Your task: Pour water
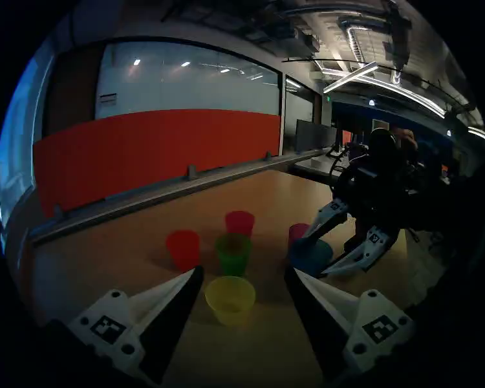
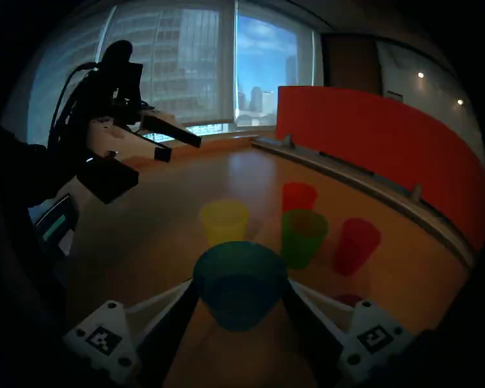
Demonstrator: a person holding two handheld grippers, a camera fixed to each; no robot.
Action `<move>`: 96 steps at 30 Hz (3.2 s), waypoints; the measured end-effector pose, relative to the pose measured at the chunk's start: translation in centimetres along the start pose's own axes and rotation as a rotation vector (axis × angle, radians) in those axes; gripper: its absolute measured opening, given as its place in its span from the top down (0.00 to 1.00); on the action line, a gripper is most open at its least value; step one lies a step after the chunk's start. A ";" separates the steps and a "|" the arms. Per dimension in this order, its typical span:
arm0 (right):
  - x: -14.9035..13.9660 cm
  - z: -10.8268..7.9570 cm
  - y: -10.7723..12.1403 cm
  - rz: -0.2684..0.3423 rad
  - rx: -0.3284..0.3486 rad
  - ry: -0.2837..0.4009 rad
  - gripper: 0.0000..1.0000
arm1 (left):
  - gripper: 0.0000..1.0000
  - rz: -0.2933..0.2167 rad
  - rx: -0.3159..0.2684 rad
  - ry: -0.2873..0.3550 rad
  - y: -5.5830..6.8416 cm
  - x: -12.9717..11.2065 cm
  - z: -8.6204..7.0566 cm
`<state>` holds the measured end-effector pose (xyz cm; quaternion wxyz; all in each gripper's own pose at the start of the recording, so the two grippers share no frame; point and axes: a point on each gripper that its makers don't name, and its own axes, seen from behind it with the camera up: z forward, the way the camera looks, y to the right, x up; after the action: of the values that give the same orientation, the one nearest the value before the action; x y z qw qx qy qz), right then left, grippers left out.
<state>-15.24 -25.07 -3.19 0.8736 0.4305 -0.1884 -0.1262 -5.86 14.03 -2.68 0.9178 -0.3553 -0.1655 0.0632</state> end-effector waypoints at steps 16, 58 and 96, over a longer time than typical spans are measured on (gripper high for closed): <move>5.1 -5.3 1.4 0.007 -0.057 0.125 0.10 | 0.07 0.002 -0.004 -0.003 0.8 0.5 1.2; 14.0 -11.6 4.8 -0.016 -0.128 0.369 0.10 | 0.07 -0.011 -0.026 -0.042 1.1 0.3 4.4; 13.0 -13.8 7.2 -0.008 -0.154 0.366 0.10 | 0.07 0.031 -0.016 -0.336 -0.5 -4.3 13.5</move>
<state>2.91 -16.03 -2.21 0.9231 0.3790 -0.0147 -0.0631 -14.63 21.15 5.91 0.8733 -0.3495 -0.3116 0.1348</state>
